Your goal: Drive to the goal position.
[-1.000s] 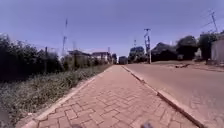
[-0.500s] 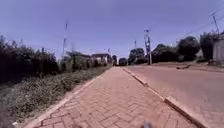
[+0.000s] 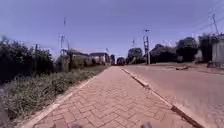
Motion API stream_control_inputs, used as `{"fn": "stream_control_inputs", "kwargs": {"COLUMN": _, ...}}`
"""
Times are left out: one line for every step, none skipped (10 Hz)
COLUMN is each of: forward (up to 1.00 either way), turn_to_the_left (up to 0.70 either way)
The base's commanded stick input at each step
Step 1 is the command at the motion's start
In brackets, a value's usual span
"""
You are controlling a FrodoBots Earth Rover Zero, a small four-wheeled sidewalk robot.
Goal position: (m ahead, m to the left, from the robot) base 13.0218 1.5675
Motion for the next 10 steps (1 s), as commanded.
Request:
{"fn": "stream_control_inputs", "kwargs": {"forward": 0.7, "turn_to_the_left": -0.35}}
{"fn": "stream_control_inputs", "kwargs": {"forward": 0.7, "turn_to_the_left": -0.35}}
{"fn": "stream_control_inputs", "kwargs": {"forward": 0.7, "turn_to_the_left": -0.28}}
{"fn": "stream_control_inputs", "kwargs": {"forward": 0.7, "turn_to_the_left": -0.11}}
{"fn": "stream_control_inputs", "kwargs": {"forward": 0.7, "turn_to_the_left": 0.0}}
{"fn": "stream_control_inputs", "kwargs": {"forward": 0.7, "turn_to_the_left": 0.0}}
{"fn": "stream_control_inputs", "kwargs": {"forward": 0.7, "turn_to_the_left": 0.0}}
{"fn": "stream_control_inputs", "kwargs": {"forward": 0.7, "turn_to_the_left": 0.0}}
{"fn": "stream_control_inputs", "kwargs": {"forward": 0.7, "turn_to_the_left": 0.0}}
{"fn": "stream_control_inputs", "kwargs": {"forward": 0.7, "turn_to_the_left": -0.06}}
